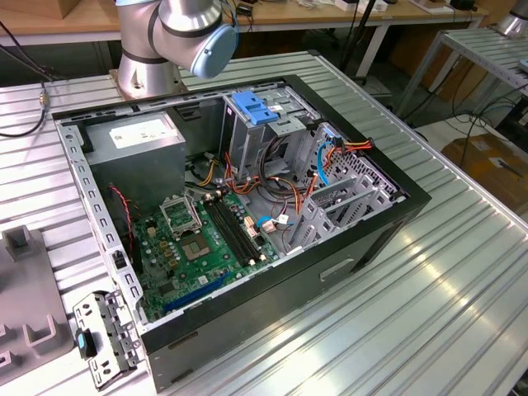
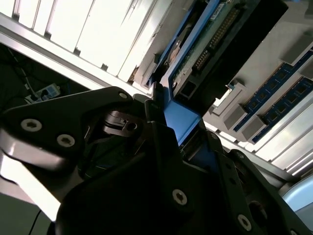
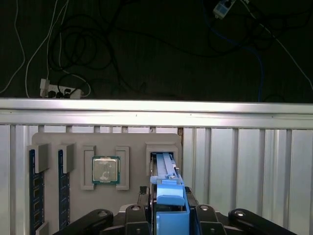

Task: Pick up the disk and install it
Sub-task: 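Pick up the disk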

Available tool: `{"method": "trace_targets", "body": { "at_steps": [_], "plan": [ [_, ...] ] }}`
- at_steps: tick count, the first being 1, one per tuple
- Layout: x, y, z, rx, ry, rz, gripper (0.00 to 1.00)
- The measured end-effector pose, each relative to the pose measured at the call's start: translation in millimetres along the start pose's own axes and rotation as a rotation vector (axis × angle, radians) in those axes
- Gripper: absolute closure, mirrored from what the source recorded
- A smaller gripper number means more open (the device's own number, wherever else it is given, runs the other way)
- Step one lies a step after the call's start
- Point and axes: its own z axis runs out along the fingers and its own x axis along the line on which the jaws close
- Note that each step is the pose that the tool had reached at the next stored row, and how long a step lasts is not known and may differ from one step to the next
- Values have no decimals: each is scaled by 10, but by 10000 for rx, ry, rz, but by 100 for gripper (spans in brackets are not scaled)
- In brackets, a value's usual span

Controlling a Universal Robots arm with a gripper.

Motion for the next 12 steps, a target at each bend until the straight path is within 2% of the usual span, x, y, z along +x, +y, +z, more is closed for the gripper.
{"method": "trace_targets", "body": {
  "at_steps": [2,12],
  "plan": [
    [0,1,17,1,2,0,63],
    [0,0,22,9,-1,0,63]
  ]
}}
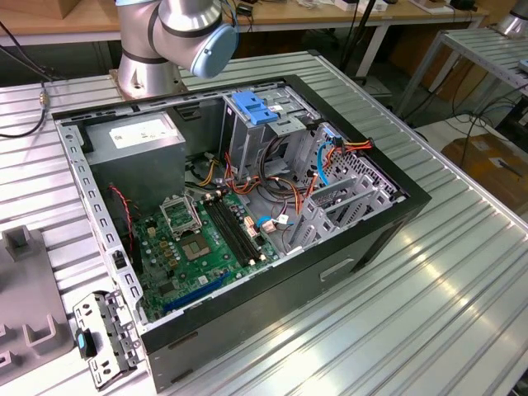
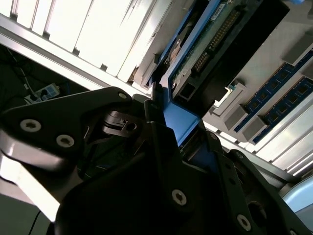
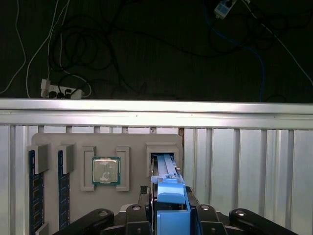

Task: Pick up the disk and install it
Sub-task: 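Pick up the disk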

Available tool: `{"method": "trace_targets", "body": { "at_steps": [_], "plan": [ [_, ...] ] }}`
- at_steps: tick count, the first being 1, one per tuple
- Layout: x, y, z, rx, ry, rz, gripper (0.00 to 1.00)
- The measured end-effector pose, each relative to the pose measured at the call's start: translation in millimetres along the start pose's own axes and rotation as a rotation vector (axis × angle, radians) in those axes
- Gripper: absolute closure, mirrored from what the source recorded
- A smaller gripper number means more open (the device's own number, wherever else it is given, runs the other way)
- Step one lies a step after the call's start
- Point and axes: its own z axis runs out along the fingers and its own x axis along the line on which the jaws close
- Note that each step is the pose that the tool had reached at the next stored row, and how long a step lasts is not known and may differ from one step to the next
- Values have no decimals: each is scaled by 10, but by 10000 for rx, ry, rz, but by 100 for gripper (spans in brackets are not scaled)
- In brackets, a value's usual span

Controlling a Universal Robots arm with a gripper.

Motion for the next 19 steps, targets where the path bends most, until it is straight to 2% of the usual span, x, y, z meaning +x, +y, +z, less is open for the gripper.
{"method": "trace_targets", "body": {
  "at_steps": [7,19],
  "plan": [
    [0,-1,-19,14,-6,0,63],
    [-1,-4,-201,1,3,-1,63]
  ]
}}
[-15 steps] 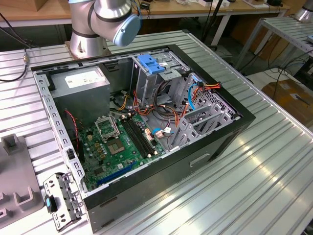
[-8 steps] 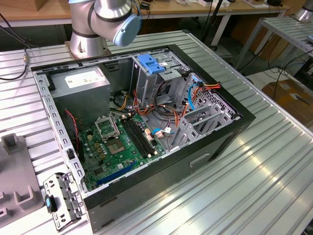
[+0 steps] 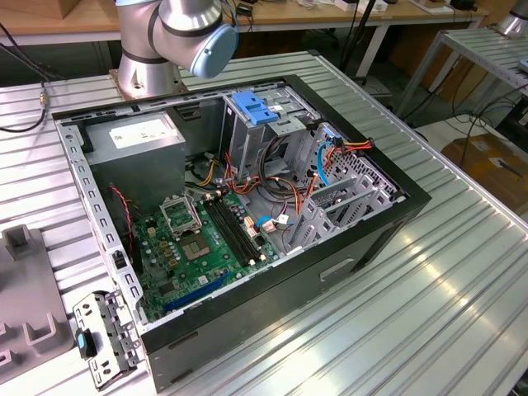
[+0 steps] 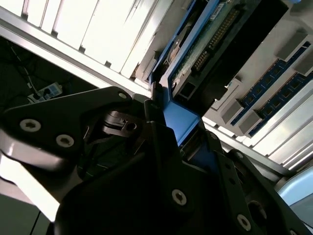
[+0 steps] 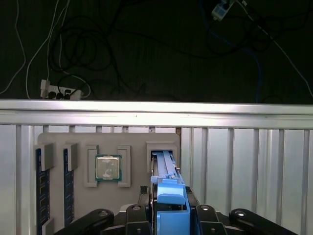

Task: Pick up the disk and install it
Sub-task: 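Pick up the disk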

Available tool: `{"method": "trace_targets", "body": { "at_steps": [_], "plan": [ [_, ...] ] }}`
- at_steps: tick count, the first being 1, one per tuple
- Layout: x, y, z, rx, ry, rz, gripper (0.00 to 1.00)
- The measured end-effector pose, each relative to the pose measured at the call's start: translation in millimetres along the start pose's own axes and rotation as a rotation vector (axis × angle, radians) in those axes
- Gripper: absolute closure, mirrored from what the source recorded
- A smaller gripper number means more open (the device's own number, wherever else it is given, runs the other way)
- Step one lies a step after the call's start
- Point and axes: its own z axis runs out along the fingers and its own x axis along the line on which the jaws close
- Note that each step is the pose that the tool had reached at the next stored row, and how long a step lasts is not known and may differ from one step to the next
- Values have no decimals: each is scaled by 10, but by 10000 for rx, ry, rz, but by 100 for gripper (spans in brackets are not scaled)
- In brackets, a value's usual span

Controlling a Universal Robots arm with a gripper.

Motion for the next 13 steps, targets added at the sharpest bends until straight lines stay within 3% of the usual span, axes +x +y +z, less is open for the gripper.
{"method": "trace_targets", "body": {
  "at_steps": [13],
  "plan": [
    [-1,-6,-314,0,30,0,63]
  ]
}}
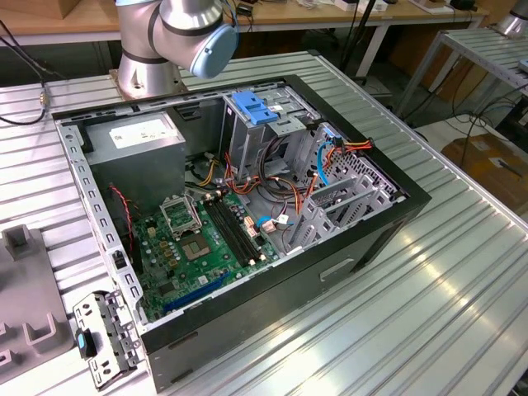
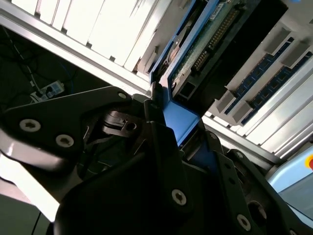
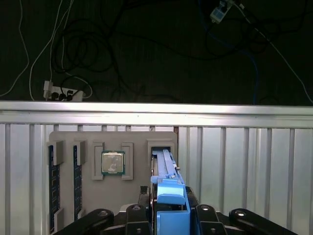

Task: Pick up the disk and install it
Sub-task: 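Pick up the disk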

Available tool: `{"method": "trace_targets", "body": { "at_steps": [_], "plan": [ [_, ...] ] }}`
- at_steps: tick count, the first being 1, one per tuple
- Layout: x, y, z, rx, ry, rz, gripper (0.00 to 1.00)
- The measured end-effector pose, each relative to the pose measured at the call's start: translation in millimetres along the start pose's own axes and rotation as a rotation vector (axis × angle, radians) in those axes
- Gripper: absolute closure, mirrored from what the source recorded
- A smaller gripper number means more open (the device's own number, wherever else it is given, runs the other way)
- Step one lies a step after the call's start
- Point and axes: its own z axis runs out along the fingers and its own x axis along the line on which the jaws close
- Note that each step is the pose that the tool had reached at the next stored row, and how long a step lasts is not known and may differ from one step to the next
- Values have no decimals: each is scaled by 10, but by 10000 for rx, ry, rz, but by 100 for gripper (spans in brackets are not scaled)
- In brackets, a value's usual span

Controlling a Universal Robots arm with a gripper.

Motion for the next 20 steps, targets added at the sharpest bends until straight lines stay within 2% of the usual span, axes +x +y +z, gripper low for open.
{"method": "trace_targets", "body": {
  "at_steps": [1,12,20],
  "plan": [
    [0,0,-19,2,2,0,63],
    [0,-1,-43,0,2,0,63],
    [0,-2,-114,1,2,0,63]
  ]
}}
